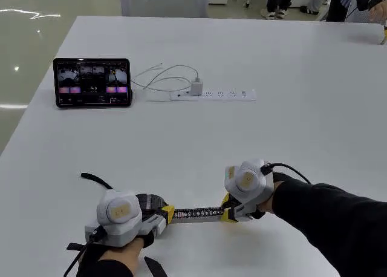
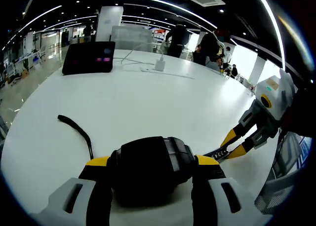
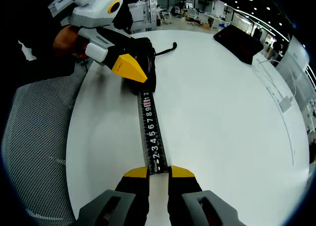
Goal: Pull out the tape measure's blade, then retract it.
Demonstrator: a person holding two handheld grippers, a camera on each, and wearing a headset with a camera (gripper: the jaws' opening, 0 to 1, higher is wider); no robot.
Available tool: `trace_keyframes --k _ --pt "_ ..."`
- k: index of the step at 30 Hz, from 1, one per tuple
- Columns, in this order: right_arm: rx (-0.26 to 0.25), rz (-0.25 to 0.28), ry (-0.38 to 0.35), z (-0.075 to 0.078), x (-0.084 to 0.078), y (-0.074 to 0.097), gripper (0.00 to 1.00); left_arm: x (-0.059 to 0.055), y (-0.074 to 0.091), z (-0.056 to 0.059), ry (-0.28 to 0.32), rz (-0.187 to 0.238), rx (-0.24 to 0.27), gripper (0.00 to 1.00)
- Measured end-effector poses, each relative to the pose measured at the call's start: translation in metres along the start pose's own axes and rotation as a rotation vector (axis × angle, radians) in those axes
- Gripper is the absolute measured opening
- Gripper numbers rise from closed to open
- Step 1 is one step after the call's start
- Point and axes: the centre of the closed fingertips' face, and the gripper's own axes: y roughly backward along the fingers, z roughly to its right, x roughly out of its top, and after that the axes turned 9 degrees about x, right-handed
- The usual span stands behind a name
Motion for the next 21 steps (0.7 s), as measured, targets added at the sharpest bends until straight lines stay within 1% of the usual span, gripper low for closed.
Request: trace_keyframes --k 21 --pt "0.003 0.02 -0.015 0.0 0.0081 -0.0041 0.1 0.0002 0.0006 0.0008 0.006 -0.001 -0.006 0.6"
